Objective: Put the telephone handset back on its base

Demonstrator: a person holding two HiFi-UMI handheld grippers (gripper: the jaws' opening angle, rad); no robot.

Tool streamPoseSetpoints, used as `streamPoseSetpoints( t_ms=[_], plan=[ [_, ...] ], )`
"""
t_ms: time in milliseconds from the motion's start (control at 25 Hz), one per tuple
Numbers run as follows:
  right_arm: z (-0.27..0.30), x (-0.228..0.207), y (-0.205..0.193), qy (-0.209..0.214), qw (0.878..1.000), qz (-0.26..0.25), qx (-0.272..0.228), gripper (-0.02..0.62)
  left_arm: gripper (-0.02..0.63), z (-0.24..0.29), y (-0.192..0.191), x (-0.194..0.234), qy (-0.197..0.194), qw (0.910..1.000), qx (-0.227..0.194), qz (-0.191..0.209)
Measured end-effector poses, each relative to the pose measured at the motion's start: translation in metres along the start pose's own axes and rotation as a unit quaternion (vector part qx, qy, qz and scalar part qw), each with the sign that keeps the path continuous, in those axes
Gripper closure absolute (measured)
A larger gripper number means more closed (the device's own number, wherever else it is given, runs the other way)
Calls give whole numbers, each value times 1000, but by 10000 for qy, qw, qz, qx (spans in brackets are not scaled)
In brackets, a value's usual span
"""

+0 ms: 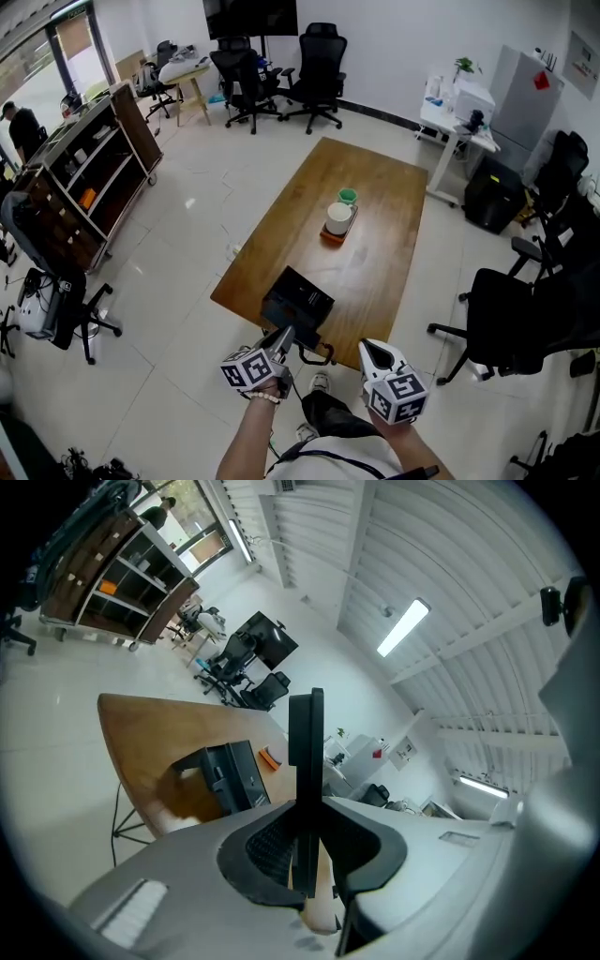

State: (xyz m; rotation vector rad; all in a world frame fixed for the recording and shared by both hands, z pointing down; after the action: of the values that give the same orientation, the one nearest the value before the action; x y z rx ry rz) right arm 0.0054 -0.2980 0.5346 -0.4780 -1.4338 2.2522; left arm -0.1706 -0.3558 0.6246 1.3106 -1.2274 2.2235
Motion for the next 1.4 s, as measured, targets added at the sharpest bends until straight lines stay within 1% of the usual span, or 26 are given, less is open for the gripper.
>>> streamPoseSetpoints(
  t_ms=[200,440,560,840,1120,1280,1400],
  plan=[
    [21,-15,2,-22,9999,18,137,594,534,31,5,24,-98,9997,6,-216],
    [42,-25,2,7,9996,20,285,594,534,56,7,51,-107,9993,28,-365],
    [47,-27,0,30,9993,14,376,594,534,61,1,60,-139,9983,30,-559],
    [56,-36,-1,19,9989,27,474,594,534,71,-6,78,-238,9961,90,-843],
    [60,-42,-5,-4,9985,74,538,594,534,83,-6,85,-413,9943,299,-933],
    [59,-47,-9,-28,9982,123,579,594,534,82,-13,96,-395,9912,324,-1220],
    [59,-50,-11,-54,9981,129,604,594,534,83,-14,101,-479,9890,315,-1363]
  ],
)
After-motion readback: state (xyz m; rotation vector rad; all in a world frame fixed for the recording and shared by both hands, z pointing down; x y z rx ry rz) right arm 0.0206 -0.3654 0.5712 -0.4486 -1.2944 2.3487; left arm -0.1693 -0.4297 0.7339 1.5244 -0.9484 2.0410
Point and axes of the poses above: the fingertips, and each gripper's own axes: z forward along the fingers, x to its left, y out of its top, the point moved 1 cm from there along -z, backward along the fingers, and after that the axes turned 7 degrees about -z, right-handed, at the moved point
